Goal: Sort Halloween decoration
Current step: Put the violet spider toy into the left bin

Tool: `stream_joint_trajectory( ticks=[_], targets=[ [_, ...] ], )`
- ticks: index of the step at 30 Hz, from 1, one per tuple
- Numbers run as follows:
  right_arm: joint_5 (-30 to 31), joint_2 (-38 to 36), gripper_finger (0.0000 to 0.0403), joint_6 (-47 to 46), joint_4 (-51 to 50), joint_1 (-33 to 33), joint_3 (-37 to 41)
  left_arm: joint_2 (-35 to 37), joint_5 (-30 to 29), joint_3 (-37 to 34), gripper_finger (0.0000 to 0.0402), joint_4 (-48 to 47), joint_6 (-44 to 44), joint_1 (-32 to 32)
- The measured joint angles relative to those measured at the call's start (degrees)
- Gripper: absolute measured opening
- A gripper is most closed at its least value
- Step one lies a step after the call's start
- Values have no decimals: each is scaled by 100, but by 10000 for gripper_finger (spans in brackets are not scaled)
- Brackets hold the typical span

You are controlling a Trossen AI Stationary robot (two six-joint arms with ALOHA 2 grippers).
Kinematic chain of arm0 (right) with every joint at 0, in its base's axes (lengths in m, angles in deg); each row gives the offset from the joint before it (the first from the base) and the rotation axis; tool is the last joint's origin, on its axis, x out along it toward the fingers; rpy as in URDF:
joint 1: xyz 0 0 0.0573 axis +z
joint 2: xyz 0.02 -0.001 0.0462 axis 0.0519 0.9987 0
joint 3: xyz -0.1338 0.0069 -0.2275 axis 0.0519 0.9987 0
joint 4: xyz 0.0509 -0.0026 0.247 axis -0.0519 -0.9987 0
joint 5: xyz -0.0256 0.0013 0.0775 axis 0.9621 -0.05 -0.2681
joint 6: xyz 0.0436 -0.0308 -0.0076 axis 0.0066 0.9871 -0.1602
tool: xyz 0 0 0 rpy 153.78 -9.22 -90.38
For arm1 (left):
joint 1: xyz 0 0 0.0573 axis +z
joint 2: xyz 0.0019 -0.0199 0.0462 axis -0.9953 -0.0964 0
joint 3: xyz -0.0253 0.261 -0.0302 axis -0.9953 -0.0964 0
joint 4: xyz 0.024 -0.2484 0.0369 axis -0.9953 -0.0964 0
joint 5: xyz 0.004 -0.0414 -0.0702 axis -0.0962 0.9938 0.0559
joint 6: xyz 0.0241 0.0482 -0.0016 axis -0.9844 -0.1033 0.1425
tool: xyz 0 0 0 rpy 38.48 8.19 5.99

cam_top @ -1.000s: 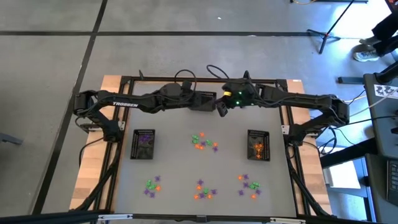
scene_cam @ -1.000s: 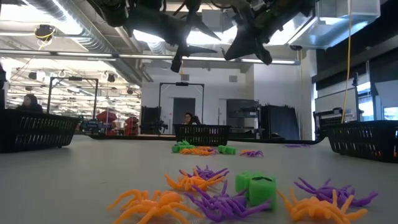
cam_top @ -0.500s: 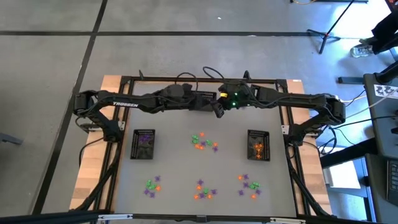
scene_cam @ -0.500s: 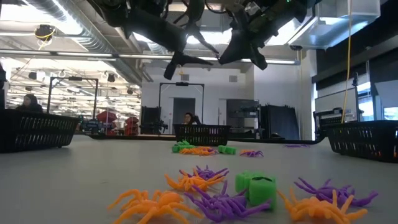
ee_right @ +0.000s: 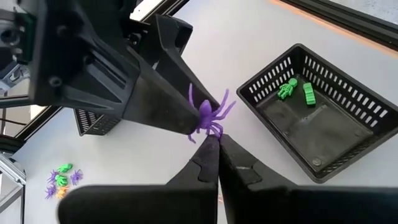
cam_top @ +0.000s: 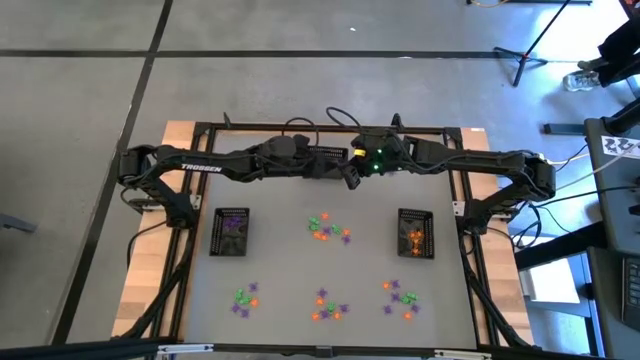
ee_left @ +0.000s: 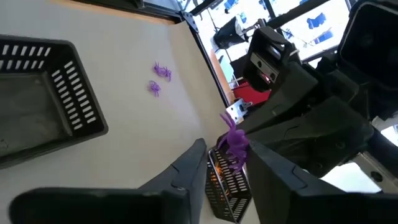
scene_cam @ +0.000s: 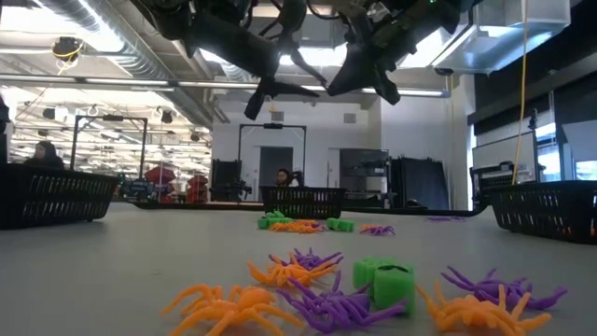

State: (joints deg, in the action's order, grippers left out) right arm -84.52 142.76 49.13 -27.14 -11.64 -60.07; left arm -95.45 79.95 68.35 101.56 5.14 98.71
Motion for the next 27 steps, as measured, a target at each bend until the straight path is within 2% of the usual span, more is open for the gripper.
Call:
stream_joint_trajectory(
  ticks=[4, 9, 12, 15, 18, 21, 27],
  targets=[
    [-75, 0, 1, 0, 38, 0, 0, 0, 31, 0, 60, 3, -200, -1],
    [-510, 0, 8, 241, 73, -6, 0, 0, 159, 0, 7, 2, -339, -2],
    [-744, 0, 40, 323, 51, -7, 0, 18, 206, -4, 5, -14, -511, 1],
    [-813, -53, 90, 387, -75, -2, 0, 179, 655, -11, 2, -222, -875, 153],
    [-813, -221, 144, 466, -196, -9, 0, 629, 1127, -11, 1, -981, -1189, 386],
    [-725, -447, 185, 644, -321, -21, -2, 1311, 1171, -11, 1, -2181, -1617, 516],
    [-57, -922, 216, 889, -691, -148, -4, 2792, 831, -11, 0, -5274, -2134, 441]
  ],
)
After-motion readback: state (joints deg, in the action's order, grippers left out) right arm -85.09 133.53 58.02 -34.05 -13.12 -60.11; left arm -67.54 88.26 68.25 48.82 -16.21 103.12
